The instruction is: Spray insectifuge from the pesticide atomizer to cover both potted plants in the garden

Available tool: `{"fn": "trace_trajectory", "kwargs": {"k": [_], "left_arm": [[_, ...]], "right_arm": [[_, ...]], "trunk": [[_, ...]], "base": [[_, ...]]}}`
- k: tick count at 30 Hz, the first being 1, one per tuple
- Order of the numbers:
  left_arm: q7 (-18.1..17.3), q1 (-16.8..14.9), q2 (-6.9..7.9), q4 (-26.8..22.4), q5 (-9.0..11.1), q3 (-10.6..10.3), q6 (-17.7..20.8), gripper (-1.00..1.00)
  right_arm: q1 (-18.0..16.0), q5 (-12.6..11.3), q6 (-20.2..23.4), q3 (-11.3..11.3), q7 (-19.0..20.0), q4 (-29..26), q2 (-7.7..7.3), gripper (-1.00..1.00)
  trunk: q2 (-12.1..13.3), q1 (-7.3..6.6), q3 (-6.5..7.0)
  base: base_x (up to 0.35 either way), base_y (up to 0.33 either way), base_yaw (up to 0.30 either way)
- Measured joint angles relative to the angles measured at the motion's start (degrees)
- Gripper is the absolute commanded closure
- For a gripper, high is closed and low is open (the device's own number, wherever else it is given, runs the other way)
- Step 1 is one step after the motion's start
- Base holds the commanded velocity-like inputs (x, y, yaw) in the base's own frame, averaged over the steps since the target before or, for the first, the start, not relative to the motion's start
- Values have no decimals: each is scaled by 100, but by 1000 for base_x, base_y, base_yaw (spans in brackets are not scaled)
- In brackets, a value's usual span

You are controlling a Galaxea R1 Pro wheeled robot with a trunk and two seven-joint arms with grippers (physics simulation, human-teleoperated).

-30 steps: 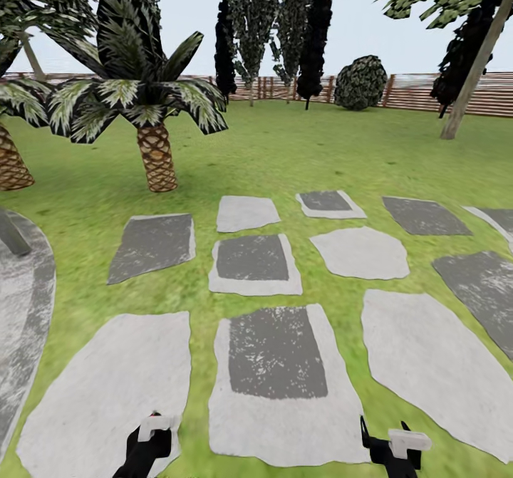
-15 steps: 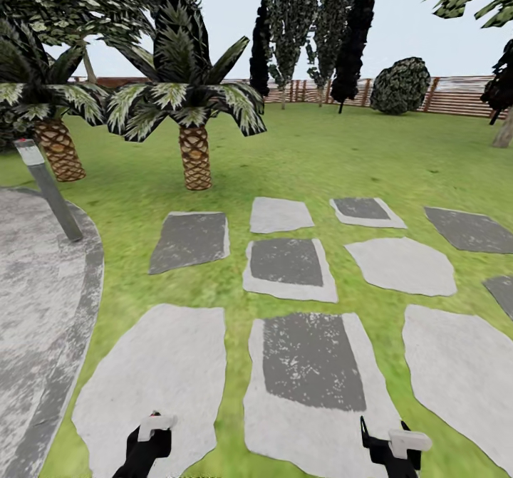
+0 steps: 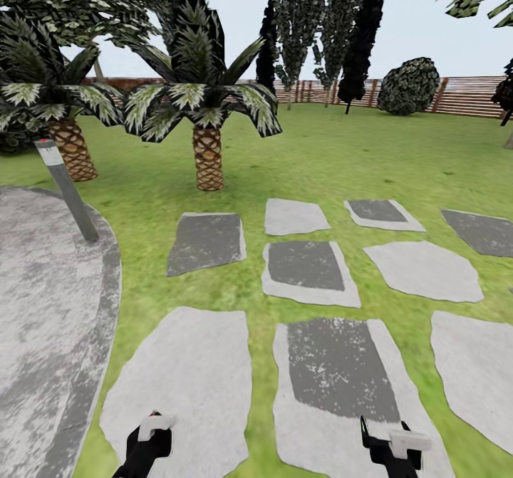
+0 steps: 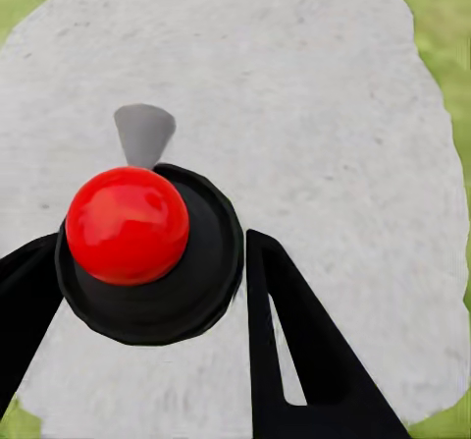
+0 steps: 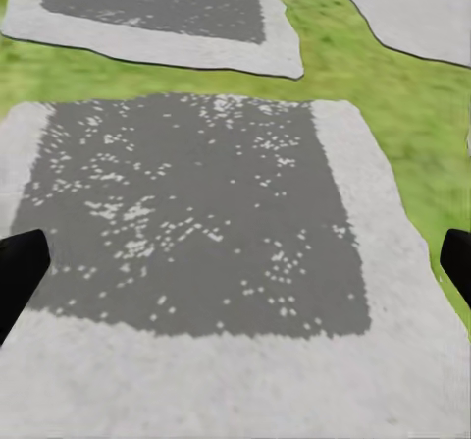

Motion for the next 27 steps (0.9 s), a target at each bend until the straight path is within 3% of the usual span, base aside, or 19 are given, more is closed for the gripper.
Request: {"fn": "trace_trajectory", "kwargs": {"k": [8,27], "left_arm": [[0,3,0,-2,0,0,1,100],[0,7,0,-2,0,1,1,100]], "right_arm": [[-1,0,-2,5,1,2,0,-100],[-2,7,-4,6,0,2,0,-100]], "trunk": [[0,1,0],[0,1,0]], "base": [[22,233,95],[0,7,273]]}}
